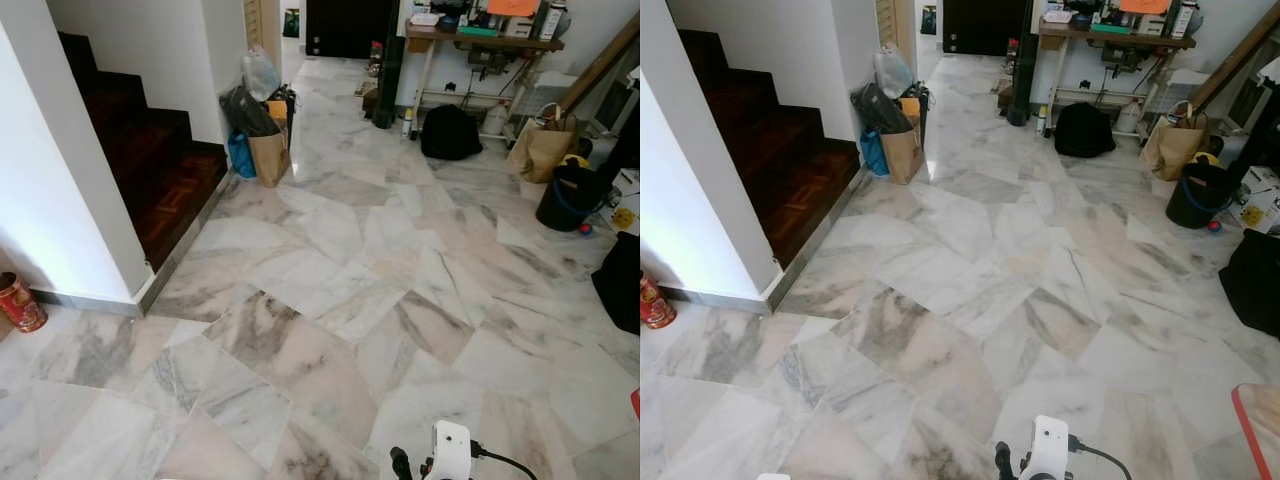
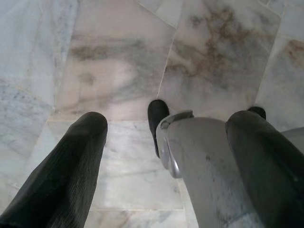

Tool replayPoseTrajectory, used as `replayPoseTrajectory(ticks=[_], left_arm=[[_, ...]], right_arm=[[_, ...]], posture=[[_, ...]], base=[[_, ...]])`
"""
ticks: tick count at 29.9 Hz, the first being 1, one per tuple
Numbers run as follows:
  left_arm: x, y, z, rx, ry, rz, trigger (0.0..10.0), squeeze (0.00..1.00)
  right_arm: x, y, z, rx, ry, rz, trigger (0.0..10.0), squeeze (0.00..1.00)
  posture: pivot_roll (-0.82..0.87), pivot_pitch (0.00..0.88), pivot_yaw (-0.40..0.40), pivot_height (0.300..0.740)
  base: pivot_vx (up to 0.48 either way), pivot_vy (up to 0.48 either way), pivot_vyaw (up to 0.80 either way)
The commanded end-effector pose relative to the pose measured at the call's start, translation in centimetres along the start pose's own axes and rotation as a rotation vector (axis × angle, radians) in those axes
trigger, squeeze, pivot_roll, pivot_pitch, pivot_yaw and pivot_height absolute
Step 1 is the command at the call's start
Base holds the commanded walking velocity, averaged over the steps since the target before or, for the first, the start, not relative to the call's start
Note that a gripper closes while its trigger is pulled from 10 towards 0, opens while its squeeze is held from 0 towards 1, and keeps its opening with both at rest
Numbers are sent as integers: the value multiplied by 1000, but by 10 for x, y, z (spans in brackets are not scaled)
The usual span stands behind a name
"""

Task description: Hang hanger

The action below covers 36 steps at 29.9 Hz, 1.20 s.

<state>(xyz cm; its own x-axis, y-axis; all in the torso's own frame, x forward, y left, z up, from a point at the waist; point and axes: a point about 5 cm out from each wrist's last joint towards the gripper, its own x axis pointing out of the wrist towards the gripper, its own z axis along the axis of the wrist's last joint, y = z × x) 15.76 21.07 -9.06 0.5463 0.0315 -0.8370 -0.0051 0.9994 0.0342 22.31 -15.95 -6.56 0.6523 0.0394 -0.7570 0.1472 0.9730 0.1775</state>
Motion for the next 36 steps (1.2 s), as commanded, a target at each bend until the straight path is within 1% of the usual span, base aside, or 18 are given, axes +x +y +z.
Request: replayPoseTrajectory(ticks=[1,10,16,17,18,21,25,28,29,30,33,34,36], left_arm=[[0,-2,-3,14,7,-4,10000,0],[-1,-14,-13,21,26,-16,10000,0],[-3,-19,-24,69,57,-37,10000,0],[-4,-20,-26,93,60,-39,10000,0],[-4,-22,-29,87,62,-31,10000,0],[-4,-23,-30,64,68,-27,10000,0],[-3,-24,-24,75,56,-32,10000,0],[-3,-20,-22,19,47,4,10000,0],[-3,-19,-22,-2,49,13,10000,0],[-3,-19,-23,-7,50,15,10000,0],[-3,-21,-25,-12,56,12,10000,0],[-2,-15,-21,-4,53,12,10000,0],[-2,-12,-18,-3,49,12,10000,0]], right_arm=[[-1,-3,-3,6,17,-10,10000,0],[-1,-4,-4,-11,26,-9,10000,0],[-1,-4,-4,-17,29,-6,10000,0],[-1,-4,-4,-21,29,-5,10000,0],[-1,-5,-3,-24,28,-6,10000,0],[-1,-5,-2,-30,24,-11,10000,0],[0,-5,2,-52,11,-22,10000,0],[0,-6,4,-55,-1,-32,10000,0],[0,-6,5,-75,-2,-29,10000,0],[0,-6,6,-87,-2,-28,10000,0],[0,-5,8,-164,-2,-16,10000,0],[1,-5,8,-171,-1,-15,10000,0],[1,-5,7,-169,3,-21,10000,0]], posture=[[119,0,-41,740],[122,12,-49,740],[122,19,-51,740],[119,23,-50,740],[113,27,-49,740],[95,30,-46,740],[65,36,-38,740],[42,44,-37,740],[32,42,-35,740],[25,41,-33,740],[11,46,-26,740],[11,46,-25,740],[15,44,-25,740]], base=[[0,0,-800],[0,0,-800],[0,0,-800],[0,0,-800],[0,-480,-800],[0,-252,-800],[0,0,-800],[0,0,-800],[0,0,-800],[0,0,-800],[0,0,-800],[0,0,-800],[0,0,-800]])
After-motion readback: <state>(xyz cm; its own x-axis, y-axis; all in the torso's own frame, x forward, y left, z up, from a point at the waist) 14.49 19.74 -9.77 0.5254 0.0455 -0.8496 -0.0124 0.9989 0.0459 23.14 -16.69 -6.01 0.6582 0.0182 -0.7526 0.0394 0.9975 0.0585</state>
